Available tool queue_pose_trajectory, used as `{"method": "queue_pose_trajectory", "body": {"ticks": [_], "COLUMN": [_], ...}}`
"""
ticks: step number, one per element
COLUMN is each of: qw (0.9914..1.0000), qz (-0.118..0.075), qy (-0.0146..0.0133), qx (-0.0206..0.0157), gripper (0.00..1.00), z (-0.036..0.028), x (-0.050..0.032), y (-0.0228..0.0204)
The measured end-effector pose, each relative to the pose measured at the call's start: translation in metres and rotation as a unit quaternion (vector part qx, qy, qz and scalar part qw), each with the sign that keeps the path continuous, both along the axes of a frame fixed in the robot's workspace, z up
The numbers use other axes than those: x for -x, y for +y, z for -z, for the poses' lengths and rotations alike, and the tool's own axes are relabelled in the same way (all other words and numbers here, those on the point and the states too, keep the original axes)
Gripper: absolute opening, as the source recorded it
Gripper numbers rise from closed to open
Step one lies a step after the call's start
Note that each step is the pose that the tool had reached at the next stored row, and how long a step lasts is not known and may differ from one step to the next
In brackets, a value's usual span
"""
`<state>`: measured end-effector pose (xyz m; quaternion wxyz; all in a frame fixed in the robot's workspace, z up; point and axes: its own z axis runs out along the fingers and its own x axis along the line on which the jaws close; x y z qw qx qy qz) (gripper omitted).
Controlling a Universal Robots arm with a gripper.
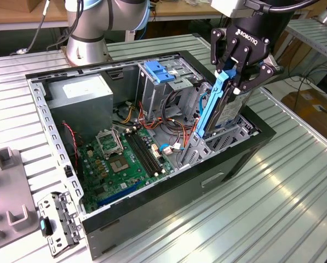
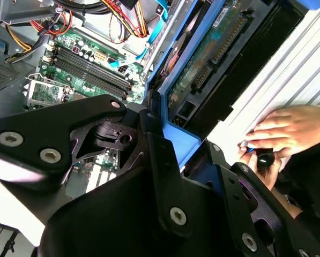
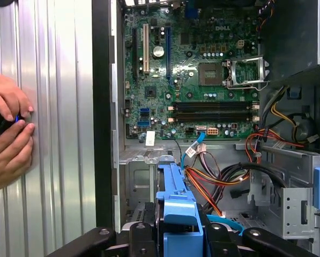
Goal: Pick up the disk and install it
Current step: 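Insert the disk into the insertion slot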
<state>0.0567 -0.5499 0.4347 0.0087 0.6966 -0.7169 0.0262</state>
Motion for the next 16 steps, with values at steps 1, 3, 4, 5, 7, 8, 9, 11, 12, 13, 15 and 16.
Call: {"method": "queue_pose_trajectory", "body": {"ticks": [1,3,4,5,7,8,9,11,12,13,15,16], "qw": [1.0,1.0,1.0,1.0,1.0,1.0,1.0,1.0,1.0,1.0,1.0,1.0], "qz": [0.0,0.0,0.0,0.0,0.0,0.0,0.0,0.0,0.0,0.0,0.0,0.0], "qy": [0.0,0.0,0.0,0.0,0.0,0.0,0.0,0.0,0.0,0.0001,0.0001,0.0002], "qx": [0.0,0.0,0.0,0.0,0.0,0.0,0.0,0.0001,0.0002,0.0003,0.0003,0.0003], "gripper": [0.37,0.37,0.37,0.37,0.37,0.51,0.51,0.51,0.49,0.36,0.31,0.18], "z": [0.0,0.0,0.0,0.0001,0.0001,0.0001,0.0002,0.0002,0.0044,0.007,0.0117,0.0158], "x": [0.0,0.0,0.0,0.0,0.0,0.0,0.0,0.0,0.0,0.0,0.0,0.0], "y": [0.0,0.0,0.0,0.0,0.0,0.0,0.0,0.0,0.0,0.0,0.0,-0.0004]}}
